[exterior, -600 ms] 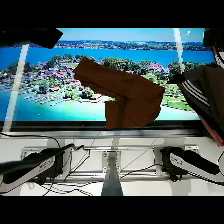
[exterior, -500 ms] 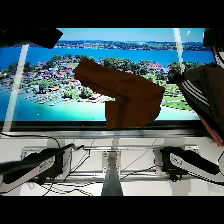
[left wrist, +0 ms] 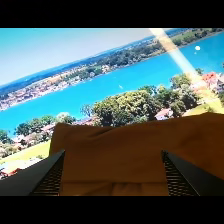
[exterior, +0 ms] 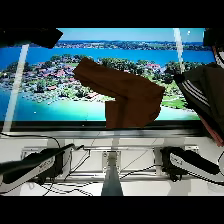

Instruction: Fold the clothes and pants, and hang the long-sleeved shirts on hangers.

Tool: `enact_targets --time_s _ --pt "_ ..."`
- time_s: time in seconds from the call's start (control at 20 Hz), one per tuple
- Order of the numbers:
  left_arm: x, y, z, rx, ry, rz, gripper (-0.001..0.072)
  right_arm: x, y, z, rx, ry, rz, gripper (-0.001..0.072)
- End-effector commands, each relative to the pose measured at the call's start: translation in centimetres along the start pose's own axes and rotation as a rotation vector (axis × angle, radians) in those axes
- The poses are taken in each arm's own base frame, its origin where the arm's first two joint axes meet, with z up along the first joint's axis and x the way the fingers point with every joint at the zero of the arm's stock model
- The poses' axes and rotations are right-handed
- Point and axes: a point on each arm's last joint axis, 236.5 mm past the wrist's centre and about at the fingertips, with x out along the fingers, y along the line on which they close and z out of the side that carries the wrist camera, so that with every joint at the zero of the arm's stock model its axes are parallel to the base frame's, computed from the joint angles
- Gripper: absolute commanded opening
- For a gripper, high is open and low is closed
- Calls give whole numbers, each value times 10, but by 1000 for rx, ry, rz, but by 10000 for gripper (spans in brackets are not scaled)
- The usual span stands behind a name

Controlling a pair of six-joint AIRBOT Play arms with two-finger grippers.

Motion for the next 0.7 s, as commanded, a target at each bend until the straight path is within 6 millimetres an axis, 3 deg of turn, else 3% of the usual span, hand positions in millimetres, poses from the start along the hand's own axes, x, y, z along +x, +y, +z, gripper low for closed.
enact_targets --time_s 0.0,0.1,0.2,0.4,0.65 --pt "0 0 0 0 0 1 698 -1 2 5 2 -20 9 18" --pt "0 0 0 0 0 1 698 -1 7 21 14 -90 30 19" --pt "0 0 0 0 0 1 698 1 10 18 100 -73 47 19" --pt "0 0 0 0 0 1 699 33 20 -61 28 246 46 18" --pt "0 0 0 0 0 -1 698 116 73 -172 -27 548 166 16"
